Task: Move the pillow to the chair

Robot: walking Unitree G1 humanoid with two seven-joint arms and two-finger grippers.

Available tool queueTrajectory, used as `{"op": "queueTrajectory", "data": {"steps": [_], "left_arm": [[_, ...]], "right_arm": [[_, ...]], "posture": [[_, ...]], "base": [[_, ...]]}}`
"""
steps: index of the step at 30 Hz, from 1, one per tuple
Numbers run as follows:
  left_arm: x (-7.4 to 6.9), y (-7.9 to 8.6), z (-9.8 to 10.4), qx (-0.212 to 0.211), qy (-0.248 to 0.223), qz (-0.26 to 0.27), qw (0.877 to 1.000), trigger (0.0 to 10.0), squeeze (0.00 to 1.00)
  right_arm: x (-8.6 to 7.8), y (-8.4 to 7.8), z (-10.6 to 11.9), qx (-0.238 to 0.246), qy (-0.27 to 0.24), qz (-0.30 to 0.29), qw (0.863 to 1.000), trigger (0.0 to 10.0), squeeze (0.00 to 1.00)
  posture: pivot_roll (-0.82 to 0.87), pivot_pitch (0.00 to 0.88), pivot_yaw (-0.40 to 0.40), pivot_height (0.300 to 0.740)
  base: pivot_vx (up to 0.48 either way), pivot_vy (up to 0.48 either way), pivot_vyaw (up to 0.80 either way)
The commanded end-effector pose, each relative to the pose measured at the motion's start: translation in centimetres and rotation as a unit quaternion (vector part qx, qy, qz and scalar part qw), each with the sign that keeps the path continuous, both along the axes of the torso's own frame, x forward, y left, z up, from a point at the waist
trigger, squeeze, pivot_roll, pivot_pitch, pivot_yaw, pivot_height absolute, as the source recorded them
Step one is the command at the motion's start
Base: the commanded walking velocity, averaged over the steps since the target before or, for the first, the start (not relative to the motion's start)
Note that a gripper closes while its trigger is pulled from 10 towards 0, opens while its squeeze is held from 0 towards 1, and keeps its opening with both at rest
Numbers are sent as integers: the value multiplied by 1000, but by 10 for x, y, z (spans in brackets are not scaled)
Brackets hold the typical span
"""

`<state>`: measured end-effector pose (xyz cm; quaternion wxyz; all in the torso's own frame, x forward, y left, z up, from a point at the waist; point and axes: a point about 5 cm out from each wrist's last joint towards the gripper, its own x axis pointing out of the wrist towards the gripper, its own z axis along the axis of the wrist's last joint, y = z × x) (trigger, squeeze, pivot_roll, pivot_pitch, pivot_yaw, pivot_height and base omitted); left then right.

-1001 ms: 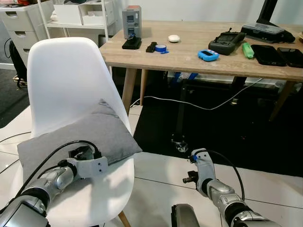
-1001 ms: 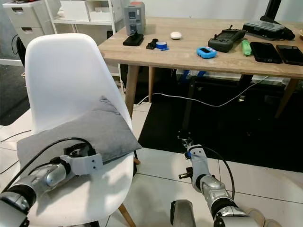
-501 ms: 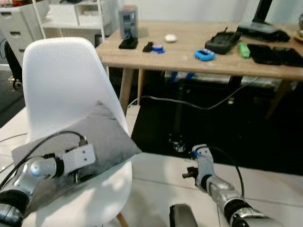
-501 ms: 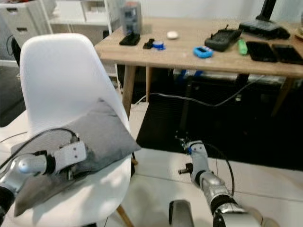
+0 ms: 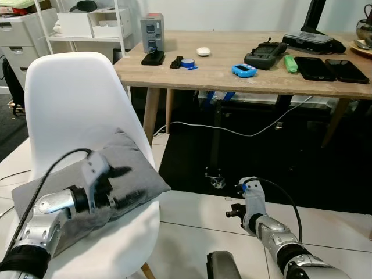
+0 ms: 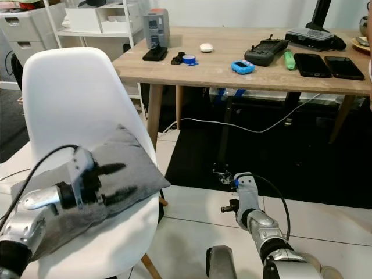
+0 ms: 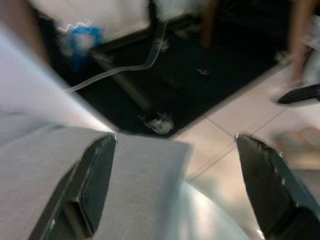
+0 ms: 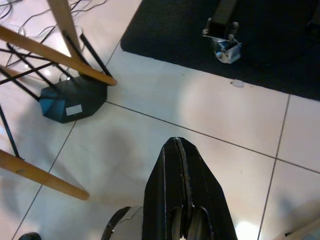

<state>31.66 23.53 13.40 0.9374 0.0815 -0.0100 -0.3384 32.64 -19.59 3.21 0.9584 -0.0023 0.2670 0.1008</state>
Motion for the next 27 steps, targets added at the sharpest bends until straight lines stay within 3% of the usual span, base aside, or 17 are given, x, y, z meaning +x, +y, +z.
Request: {"op": "queueTrajectory", "data": {"steps": [1,4,8,14,16,27], "left_arm": [[0,11,-13,-15,24,69,997,10000,0],[-4,18,-22,-44,58,119,990,10000,0],[-8,23,-30,-41,73,156,984,10000,0],[-12,28,-51,6,96,211,973,10000,0],[-12,28,-63,32,109,244,963,10000,0],[-15,35,-75,25,132,310,941,10000,0]], "right_arm": [[-2,1,-2,9,5,-5,1000,10000,0],[-3,1,-4,7,8,-4,1000,10000,0],[-4,0,-5,4,11,-2,1000,10000,0],[-3,-2,-4,-1,9,-3,1000,10000,0],[-2,-1,-3,0,8,-2,1000,10000,0],[-8,0,-9,2,17,1,1000,10000,0]], "posture": [[-181,57,-12,561],[-181,53,-14,571],[-177,43,-18,581],[-179,35,-19,601],[-181,39,-17,616],[-178,48,-14,661]], "base": [[0,0,0],[0,0,0],[0,0,0],[0,0,0],[0,0,0],[0,0,0]]}}
